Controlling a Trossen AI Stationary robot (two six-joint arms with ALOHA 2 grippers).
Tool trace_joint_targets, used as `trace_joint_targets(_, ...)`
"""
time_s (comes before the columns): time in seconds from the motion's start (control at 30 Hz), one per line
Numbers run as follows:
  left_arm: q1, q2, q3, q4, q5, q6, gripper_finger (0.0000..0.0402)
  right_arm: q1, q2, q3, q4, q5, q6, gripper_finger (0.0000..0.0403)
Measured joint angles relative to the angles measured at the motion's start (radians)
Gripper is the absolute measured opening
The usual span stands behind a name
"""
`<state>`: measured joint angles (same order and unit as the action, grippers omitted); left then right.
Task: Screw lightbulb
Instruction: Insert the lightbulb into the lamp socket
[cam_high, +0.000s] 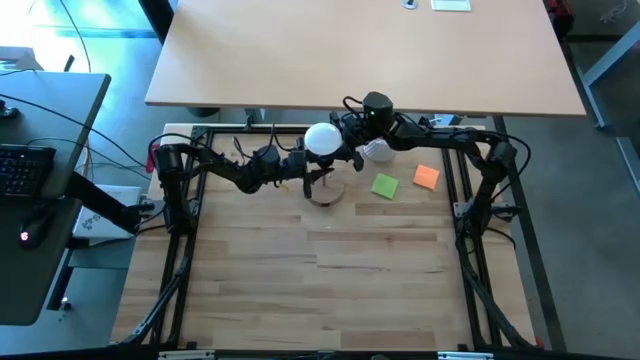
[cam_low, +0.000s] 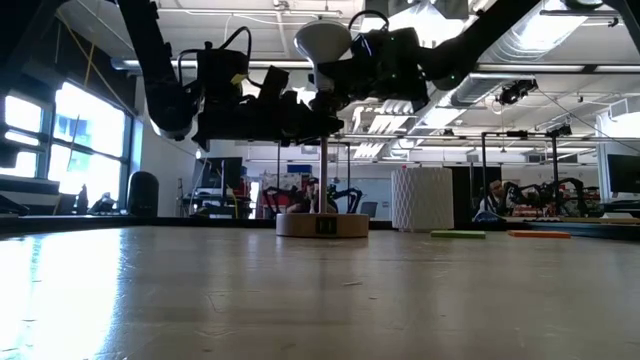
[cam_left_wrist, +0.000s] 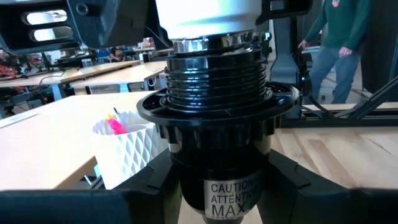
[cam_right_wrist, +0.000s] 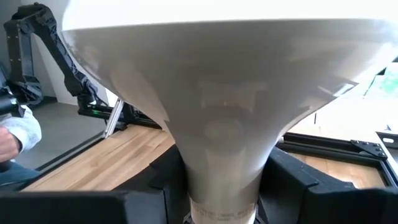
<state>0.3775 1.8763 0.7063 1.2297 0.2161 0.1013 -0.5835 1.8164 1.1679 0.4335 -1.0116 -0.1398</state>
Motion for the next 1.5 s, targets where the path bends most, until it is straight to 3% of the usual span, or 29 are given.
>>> trace_joint_targets(0.57,-0.012,0.0,-0.007,0.018,-0.028,-0.006,0.014,0.003,-0.002,0.0,-0.1,0.062,-0.046,0.0142)
trace_joint_targets(0.83,-0.042,0.0,-0.009,0.026,-0.137,0.015,0.014,0.031,-0.005,0.001,-0.13,0.166,-0.057,0.0142)
trace_joint_targets(1.1,-0.084,-0.026,-0.038,0.024,-0.286,0.095,0.014,0.033,-0.005,0.003,-0.137,0.202,-0.052,0.0139)
trace_joint_targets(1.5,-0.087,-0.047,-0.088,0.056,-0.322,0.095,0.014,0.056,-0.005,0.004,-0.124,0.281,-0.016,0.0138)
